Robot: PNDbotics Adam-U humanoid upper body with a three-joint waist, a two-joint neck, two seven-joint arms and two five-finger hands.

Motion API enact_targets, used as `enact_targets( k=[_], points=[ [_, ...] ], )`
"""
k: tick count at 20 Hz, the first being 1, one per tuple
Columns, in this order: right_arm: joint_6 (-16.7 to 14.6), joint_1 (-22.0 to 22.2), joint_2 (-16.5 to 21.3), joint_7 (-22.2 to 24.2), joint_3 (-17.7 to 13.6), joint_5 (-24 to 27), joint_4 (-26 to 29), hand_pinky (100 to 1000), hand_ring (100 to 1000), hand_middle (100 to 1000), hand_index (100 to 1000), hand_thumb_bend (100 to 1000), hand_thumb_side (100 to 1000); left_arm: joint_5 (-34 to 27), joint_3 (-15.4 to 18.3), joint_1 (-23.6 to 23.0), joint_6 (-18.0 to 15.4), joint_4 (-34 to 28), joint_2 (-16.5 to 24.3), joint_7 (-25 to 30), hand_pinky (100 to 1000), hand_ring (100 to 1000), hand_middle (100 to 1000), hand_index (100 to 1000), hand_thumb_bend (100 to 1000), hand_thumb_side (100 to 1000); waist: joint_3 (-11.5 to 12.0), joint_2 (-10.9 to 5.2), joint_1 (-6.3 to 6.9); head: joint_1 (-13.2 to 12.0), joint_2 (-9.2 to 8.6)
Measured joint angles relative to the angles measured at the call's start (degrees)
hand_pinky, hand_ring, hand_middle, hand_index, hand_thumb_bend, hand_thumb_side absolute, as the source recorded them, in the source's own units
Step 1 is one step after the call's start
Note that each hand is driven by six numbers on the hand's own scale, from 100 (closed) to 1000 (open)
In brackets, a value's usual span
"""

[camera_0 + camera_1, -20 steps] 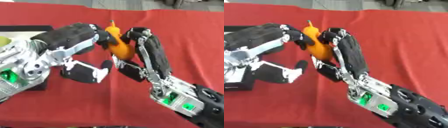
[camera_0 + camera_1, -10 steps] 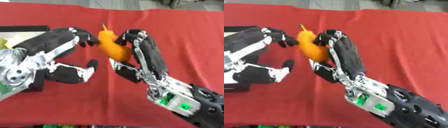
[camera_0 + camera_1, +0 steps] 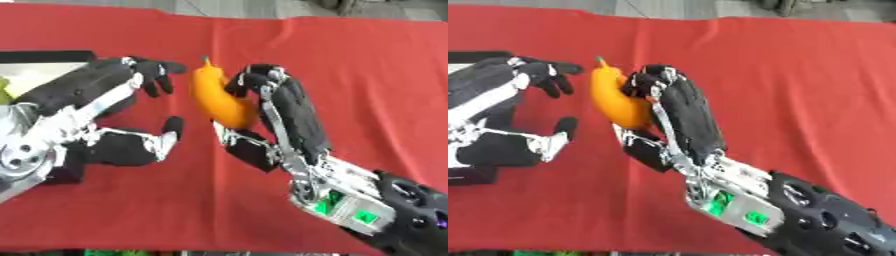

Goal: Pick up the objects with one hand, pass them to the other hand, and then place them into the box on the other side of the table.

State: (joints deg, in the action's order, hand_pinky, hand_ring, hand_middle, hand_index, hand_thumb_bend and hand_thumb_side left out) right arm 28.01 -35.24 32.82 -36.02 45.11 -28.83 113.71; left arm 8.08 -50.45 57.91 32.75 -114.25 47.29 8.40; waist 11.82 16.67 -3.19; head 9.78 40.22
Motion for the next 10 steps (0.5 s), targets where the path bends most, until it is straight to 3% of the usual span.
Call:
enact_targets(
  k=[4,10],
  points=[
    [-0.4,0.0,0.0,-0.4,0.7,-1.7,0.0,282,584,366,483,100,100,0.5,0.0,-0.1,-0.5,0.0,0.3,0.8,856,736,726,969,100,573,0.0,0.04,-0.03,0.0,0.00],
    [-1.3,0.0,0.0,-1.3,1.9,-5.8,0.0,308,586,370,486,100,100,2.4,-0.2,-0.1,-0.2,0.0,0.2,3.4,865,746,736,978,100,603,0.0,0.16,-0.04,0.2,-0.01]
  ],
)
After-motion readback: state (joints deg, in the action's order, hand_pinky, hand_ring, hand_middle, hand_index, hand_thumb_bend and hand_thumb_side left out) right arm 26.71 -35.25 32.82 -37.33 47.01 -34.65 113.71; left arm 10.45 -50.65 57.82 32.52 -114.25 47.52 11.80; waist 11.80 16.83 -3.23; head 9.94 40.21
